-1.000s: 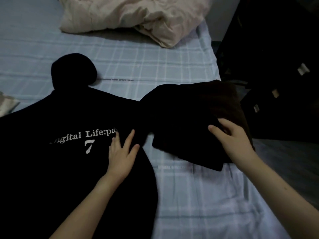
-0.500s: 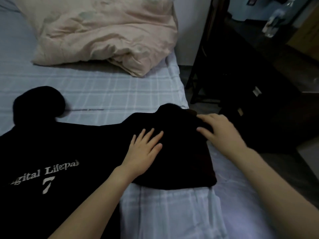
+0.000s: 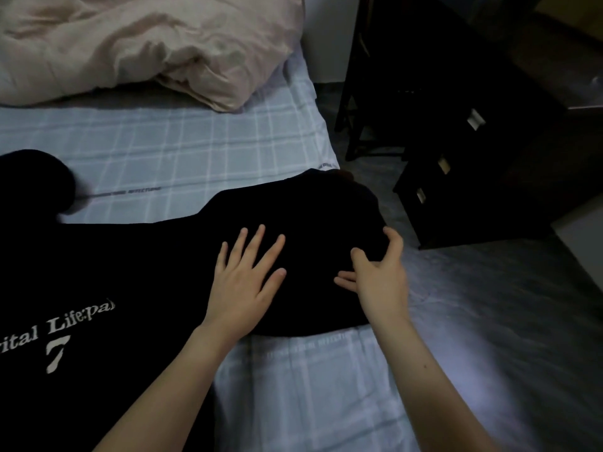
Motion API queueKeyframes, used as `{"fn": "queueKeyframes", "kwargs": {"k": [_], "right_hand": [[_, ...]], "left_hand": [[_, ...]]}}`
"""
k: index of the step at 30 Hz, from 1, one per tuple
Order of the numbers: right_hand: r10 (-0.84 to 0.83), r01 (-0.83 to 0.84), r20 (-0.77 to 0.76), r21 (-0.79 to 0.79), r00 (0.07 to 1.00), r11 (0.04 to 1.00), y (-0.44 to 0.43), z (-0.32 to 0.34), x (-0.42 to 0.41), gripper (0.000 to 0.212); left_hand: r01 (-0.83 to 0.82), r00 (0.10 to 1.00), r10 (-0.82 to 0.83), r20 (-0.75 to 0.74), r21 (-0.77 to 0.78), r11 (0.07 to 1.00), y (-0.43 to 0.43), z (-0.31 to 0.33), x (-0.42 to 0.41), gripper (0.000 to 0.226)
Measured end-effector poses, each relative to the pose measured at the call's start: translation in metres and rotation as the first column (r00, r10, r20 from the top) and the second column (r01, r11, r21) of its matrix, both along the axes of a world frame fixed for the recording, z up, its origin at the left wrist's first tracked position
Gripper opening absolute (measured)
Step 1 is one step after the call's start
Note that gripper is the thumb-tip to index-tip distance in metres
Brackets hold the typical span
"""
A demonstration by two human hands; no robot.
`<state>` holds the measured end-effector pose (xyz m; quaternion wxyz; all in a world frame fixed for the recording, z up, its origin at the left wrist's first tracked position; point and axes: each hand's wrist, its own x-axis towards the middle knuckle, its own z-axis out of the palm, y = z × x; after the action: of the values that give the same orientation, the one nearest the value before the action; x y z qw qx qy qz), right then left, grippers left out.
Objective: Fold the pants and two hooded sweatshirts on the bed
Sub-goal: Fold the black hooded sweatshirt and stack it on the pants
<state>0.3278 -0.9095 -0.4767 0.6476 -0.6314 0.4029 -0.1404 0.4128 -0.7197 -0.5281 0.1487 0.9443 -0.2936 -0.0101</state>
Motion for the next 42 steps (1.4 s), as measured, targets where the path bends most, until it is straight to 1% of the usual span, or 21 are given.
{"fn": "queueKeyframes", "kwargs": {"k": [3, 4, 5, 7, 9, 12, 15, 16, 18, 19, 20, 23, 25, 27, 28, 30, 32, 33, 36, 38, 42], "right_hand": [[-0.017, 0.016, -0.001, -0.164, 1.000, 0.986, 0.007, 0.001, 0.008, 0.066], [-0.011, 0.017, 0.027, -0.219, 1.000, 0.975, 0.009, 0.002, 0.013, 0.064], [-0.012, 0.032, 0.094, -0.219, 0.995, 0.975, 0.010, 0.003, 0.017, 0.060], [-0.034, 0.039, 0.228, -0.019, 0.973, 0.999, 0.011, 0.007, 0.028, 0.058], [-0.036, -0.010, 0.263, 0.172, 0.964, 0.985, 0.013, 0.009, 0.036, 0.061], [-0.155, 0.072, 0.245, 0.318, 0.957, 0.945, 0.017, 0.004, 0.037, 0.065], [-0.232, 0.032, 0.346, 0.496, 0.909, 0.868, 0.015, 0.004, 0.033, 0.062], [-0.212, 0.014, 0.362, 0.478, 0.908, 0.878, 0.015, 0.004, 0.032, 0.057], [-0.095, 0.013, 0.308, 0.258, 0.947, 0.966, 0.017, 0.006, 0.033, 0.051], [-0.046, 0.003, 0.281, 0.150, 0.959, 0.989, 0.017, 0.008, 0.035, 0.053], [-0.034, 0.001, 0.283, 0.117, 0.959, 0.993, 0.014, 0.012, 0.039, 0.058], [-0.103, -0.007, 0.426, 0.250, 0.899, 0.968, -0.010, 0.038, 0.047, 0.076], [-0.133, 0.006, 0.512, 0.241, 0.849, 0.970, -0.038, 0.058, 0.045, 0.080], [-0.171, 0.057, 0.541, 0.220, 0.824, 0.974, -0.065, 0.065, 0.039, 0.082], [-0.194, 0.085, 0.517, 0.227, 0.833, 0.970, -0.074, 0.062, 0.034, 0.083], [-0.239, 0.132, 0.415, 0.271, 0.878, 0.954, -0.080, 0.042, 0.024, 0.086], [-0.266, 0.167, 0.301, 0.316, 0.916, 0.934, -0.077, 0.015, 0.017, 0.090], [-0.272, 0.172, 0.265, 0.345, 0.925, 0.923, -0.076, 0.002, 0.015, 0.091], [-0.279, 0.172, 0.217, 0.412, 0.935, 0.895, -0.074, -0.018, 0.015, 0.088], [-0.268, 0.173, 0.221, 0.371, 0.938, 0.912, -0.072, -0.018, 0.019, 0.082], [-0.166, 0.044, 0.370, 0.318, 0.914, 0.947, -0.059, 0.010, 0.029, 0.080]], "left_hand": [[0.000, 1.000, 0.000, 0.001, -0.034, 0.999, 0.002, -0.003, 0.000, 0.059], [0.007, 1.000, -0.007, -0.004, -0.047, 0.999, 0.003, -0.003, 0.000, 0.061], [0.017, 1.000, -0.018, -0.013, -0.061, 0.998, 0.005, -0.003, 0.000, 0.062], [0.034, 0.999, -0.036, -0.022, -0.085, 0.996, 0.008, -0.003, 0.000, 0.064], [0.036, 0.999, -0.038, -0.016, -0.091, 0.995, 0.009, -0.002, -0.002, 0.066], [0.022, 1.000, -0.023, -0.011, -0.089, 0.996, 0.006, -0.001, -0.003, 0.064], [0.023, 1.000, -0.025, -0.016, -0.106, 0.994, 0.006, -0.002, -0.003, 0.062], [0.029, 0.999, -0.031, -0.017, -0.110, 0.994, 0.007, -0.002, -0.003, 0.062], [0.045, 0.999, -0.048, -0.025, -0.094, 0.995, 0.010, -0.001, -0.004, 0.066], [0.054, 0.998, -0.056, -0.030, -0.078, 0.996, 0.011, 0.001, -0.004, 0.069], [0.057, 0.998, -0.060, -0.032, -0.067, 0.996, 0.013, 0.005, -0.004, 0.072], [0.047, 0.998, -0.053, -0.038, -0.163, 0.986, 0.014, 0.027, -0.002, 0.071], [0.033, 0.998, -0.047, -0.036, -0.314, 0.949, 0.007, 0.043, 0.001, 0.061], [0.005, 0.999, -0.022, -0.040, -0.378, 0.926, -0.006, 0.053, 0.007, 0.055], [-0.017, 0.999, 0.002, -0.045, -0.342, 0.940, -0.013, 0.054, 0.010, 0.054], [-0.065, 0.997, 0.058, -0.050, -0.143, 0.988, -0.024, 0.044, 0.011, 0.058], [-0.078, 0.997, 0.079, -0.028, 0.041, 0.996, -0.026, 0.023, 0.009, 0.064], [-0.076, 0.997, 0.077, -0.015, 0.075, 0.994, -0.024, 0.013, 0.008, 0.065], [-0.070, 0.998, 0.070, 0.005, 0.051, 0.996, -0.018, -0.003, 0.009, 0.060], [-0.059, 0.998, 0.059, 0.012, 0.046, 0.997, -0.017, -0.005, 0.011, 0.059], [-0.060, 0.998, 0.060, -0.010, 0.007, 0.998, -0.012, -0.004, 0.010, 0.059]]}}
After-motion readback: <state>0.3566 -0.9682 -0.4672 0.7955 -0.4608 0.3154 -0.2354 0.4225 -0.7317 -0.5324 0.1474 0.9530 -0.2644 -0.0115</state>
